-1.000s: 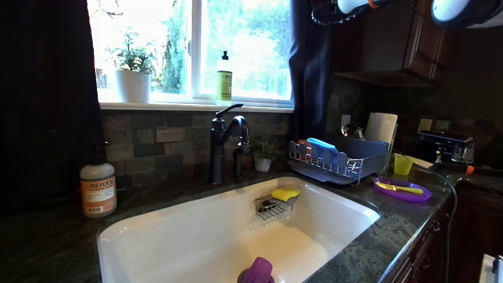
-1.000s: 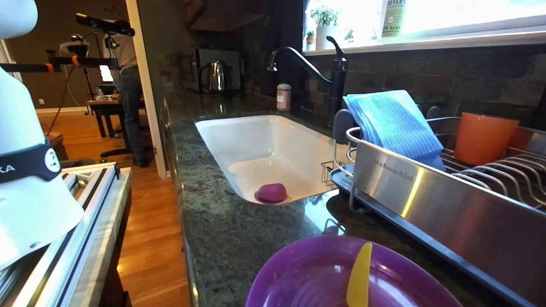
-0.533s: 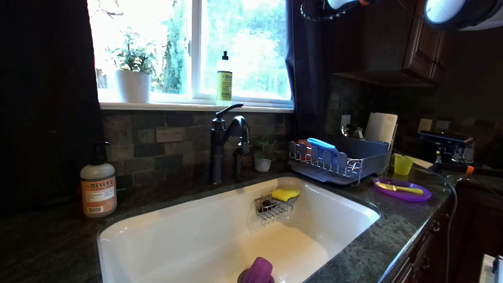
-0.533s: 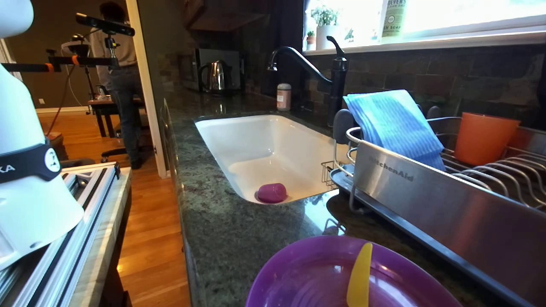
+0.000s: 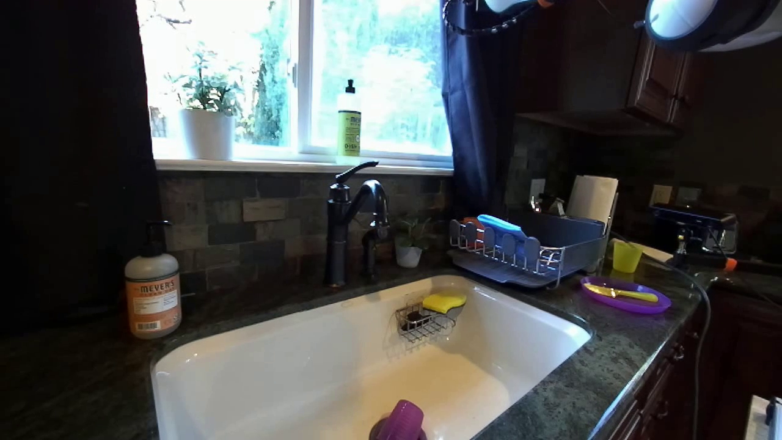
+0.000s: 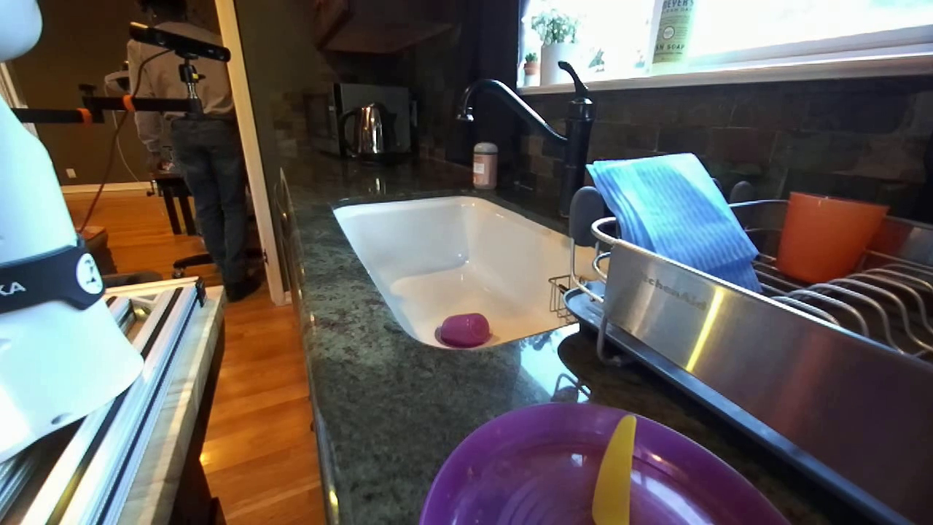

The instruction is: Move the curtain to the left

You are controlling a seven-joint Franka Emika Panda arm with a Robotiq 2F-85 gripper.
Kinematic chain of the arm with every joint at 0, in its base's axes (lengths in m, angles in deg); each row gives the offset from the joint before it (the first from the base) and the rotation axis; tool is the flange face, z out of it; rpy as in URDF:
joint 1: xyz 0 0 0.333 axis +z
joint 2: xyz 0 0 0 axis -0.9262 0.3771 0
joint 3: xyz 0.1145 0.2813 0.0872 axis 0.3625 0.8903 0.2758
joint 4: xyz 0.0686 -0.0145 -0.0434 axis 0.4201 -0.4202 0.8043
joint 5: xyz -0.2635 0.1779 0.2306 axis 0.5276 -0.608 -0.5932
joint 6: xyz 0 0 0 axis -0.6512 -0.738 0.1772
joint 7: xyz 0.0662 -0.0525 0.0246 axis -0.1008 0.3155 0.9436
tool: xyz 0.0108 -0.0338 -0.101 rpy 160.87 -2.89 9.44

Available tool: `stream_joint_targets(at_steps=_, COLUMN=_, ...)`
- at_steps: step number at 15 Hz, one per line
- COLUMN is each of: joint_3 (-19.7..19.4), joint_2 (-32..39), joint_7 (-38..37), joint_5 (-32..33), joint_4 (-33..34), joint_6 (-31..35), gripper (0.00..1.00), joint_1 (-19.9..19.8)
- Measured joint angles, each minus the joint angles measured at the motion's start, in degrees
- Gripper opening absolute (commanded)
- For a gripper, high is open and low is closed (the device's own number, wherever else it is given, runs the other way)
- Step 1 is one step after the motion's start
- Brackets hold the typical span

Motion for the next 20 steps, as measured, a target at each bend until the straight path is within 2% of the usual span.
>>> stream_joint_targets(at_steps=6, joint_3=-1.3, joint_2=2.7, joint_7=-0.5, joint_5=7.4, joint_4=1.5, joint_6=0.0, gripper=1.00, joint_1=6.5)
stream_joint_targets(at_steps=11, joint_3=-3.6, joint_2=3.4, joint_7=-1.1, joint_5=12.8, joint_4=2.7, joint_6=1.7, gripper=1.00, joint_1=9.0)
stream_joint_targets(at_steps=15, joint_3=-7.7, joint_2=3.7, joint_7=-3.2, joint_5=13.5, joint_4=3.2, joint_6=-1.7, gripper=1.00, joint_1=7.9)
stream_joint_targets(at_steps=20, joint_3=-12.4, joint_2=3.7, joint_7=-7.1, joint_5=13.5, joint_4=3.0, joint_6=-10.6, gripper=1.00, joint_1=2.1)
